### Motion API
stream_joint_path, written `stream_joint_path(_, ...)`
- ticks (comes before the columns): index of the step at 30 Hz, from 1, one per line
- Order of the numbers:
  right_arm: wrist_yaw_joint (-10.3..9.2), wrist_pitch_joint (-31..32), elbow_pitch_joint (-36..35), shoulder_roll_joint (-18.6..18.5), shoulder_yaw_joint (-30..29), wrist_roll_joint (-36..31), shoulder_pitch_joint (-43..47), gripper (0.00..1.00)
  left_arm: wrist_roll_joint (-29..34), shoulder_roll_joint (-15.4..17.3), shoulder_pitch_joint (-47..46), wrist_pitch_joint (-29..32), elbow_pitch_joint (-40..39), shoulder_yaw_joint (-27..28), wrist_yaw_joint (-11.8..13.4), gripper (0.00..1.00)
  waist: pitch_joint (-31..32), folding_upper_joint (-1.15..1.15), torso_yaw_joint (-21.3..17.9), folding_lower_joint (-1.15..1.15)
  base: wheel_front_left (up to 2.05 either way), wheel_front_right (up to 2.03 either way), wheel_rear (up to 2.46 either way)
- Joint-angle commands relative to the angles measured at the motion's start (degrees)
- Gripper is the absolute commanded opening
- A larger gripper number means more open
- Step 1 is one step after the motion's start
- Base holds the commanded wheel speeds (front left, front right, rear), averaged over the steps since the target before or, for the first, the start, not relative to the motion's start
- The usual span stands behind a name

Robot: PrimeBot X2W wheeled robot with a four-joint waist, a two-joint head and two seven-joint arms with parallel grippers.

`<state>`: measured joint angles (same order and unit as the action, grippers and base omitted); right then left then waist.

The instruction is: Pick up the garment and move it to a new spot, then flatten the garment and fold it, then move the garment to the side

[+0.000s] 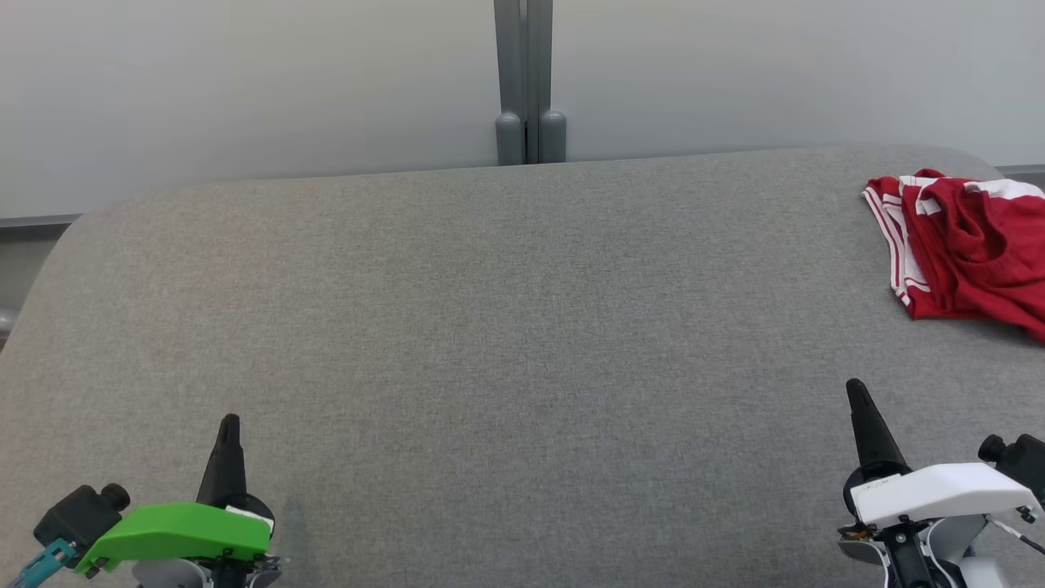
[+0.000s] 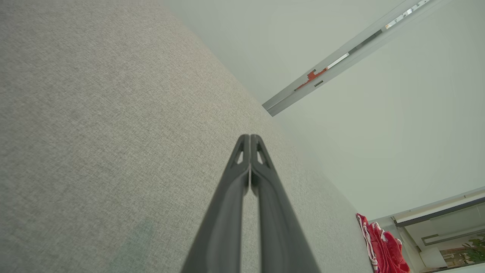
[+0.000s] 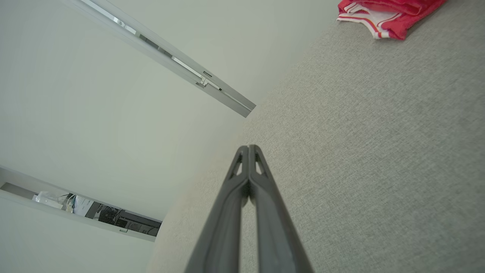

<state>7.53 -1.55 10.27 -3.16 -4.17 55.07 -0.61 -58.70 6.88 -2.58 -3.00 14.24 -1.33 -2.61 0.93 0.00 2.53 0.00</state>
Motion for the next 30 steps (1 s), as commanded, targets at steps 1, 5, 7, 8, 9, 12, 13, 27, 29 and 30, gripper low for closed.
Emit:
stream_joint_path(1, -0.03, 0.44, -0.32, -0.18, -0.22, 1.73, -1.56, 0.00, -1.67, 0.09, -1.73, 0.33, -0.64, 0.73, -0.62, 0.00, -0.02, 0.00, -0.05, 0.00, 0.00, 0.00, 0.00)
stream_joint_path(5, -0.03, 1.02, -0.02, -0.16, -0.39, 4.46, -1.88, 0.00, -4.14, -0.23, -1.95, 1.04, -0.62, 1.26, -0.96, 0.00, -0.08, 0.00, -0.19, 0.00, 0.00, 0.00, 0.00)
stream_joint_path(7, -0.03, 1.27, 0.13, -0.14, -0.48, 5.68, -1.99, 0.00, -5.23, -0.37, -2.02, 1.37, -0.61, 1.52, -1.16, 0.00, -0.11, 0.00, -0.25, 0.00, 0.00, 0.00, 0.00)
stream_joint_path(8, -0.03, 1.42, 0.20, -0.14, -0.52, 6.24, -2.07, 0.00, -5.68, -0.45, -2.05, 1.49, -0.61, 1.64, -1.18, 0.00, -0.13, 0.00, -0.28, 0.00, 0.00, 0.00, 0.00)
stream_joint_path(9, -0.03, 1.56, 0.27, -0.13, -0.56, 6.93, -2.19, 0.00, -6.27, -0.53, -2.10, 1.69, -0.60, 1.79, -1.29, 0.00, -0.14, 0.00, -0.32, 0.00, 0.00, 0.00, 0.00)
stream_joint_path(12, -0.03, 1.92, 0.47, -0.11, -0.67, 8.61, -2.47, 0.00, -7.89, -0.75, -2.24, 2.12, -0.58, 2.18, -1.49, 0.00, -0.18, 0.00, -0.42, 0.00, 0.00, 0.00, 0.00)
stream_joint_path(13, -0.03, 2.08, 0.53, -0.10, -0.71, 9.27, -2.54, 0.00, -8.46, -0.84, -2.27, 2.33, -0.58, 2.31, -1.60, 0.00, -0.20, 0.00, -0.45, 0.00, 0.00, 0.00, 0.00)
stream_joint_path(27, -0.03, 3.77, 1.43, -0.01, -1.22, 16.97, -3.51, 0.00, -15.39, -1.67, -2.76, 4.33, -0.50, 3.92, -2.56, 0.00, -0.40, 0.00, -0.92, 0.00, 0.00, 0.00, 0.00)
stream_joint_path(29, -0.03, 3.99, 1.55, 0.01, -1.28, 18.01, -3.62, 0.00, -16.26, -1.79, -2.82, 4.58, -0.50, 4.13, -2.66, 0.00, -0.43, 0.00, -0.99, 0.00, 0.00, 0.00, 0.00)
stream_joint_path(30, -0.03, 4.09, 1.60, 0.01, -1.32, 18.43, -3.68, 0.00, -16.64, -1.84, -2.86, 4.74, -0.49, 4.21, -2.70, 0.00, -0.45, 0.00, -1.02, 0.00, 0.00, 0.00, 0.00)
